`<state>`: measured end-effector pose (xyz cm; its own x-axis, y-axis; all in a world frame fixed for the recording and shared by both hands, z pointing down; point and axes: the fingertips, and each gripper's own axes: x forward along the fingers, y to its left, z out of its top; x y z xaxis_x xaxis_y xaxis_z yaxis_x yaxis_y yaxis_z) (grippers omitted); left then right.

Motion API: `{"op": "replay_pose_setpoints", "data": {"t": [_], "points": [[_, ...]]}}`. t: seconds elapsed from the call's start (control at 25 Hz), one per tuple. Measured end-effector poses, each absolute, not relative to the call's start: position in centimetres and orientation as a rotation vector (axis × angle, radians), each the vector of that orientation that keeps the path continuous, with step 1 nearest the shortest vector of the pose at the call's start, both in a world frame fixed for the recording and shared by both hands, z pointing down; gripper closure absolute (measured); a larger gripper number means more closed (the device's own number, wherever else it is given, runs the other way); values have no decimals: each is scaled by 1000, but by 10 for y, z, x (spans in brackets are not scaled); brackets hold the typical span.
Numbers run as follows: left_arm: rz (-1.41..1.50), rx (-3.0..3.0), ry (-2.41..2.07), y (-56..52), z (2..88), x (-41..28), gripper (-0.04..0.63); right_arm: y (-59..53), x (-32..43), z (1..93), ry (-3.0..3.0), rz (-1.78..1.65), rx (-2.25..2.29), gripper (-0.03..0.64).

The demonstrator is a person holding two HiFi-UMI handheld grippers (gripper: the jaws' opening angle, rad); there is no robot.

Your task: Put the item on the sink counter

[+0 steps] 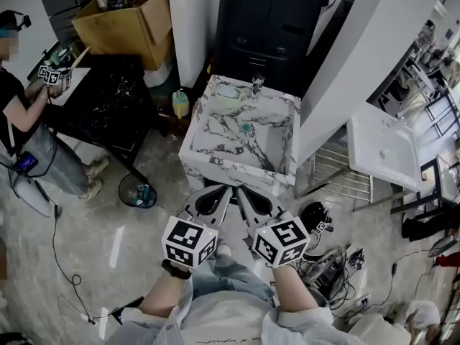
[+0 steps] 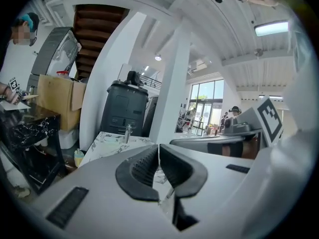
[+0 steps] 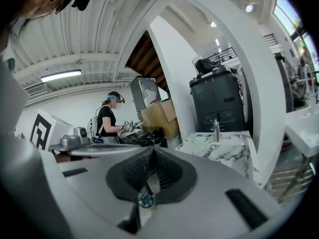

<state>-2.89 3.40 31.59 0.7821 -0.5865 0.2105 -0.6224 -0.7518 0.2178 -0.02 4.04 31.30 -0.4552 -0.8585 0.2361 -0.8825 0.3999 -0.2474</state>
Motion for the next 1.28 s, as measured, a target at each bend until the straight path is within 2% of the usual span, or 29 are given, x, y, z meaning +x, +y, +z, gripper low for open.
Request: {"op": "replay_pose_setpoints", "data": {"t": [1.28], "points": [[129,2735,-900,30,300,-27,572,32,-9,297,-2575,379,1509,609]]}}
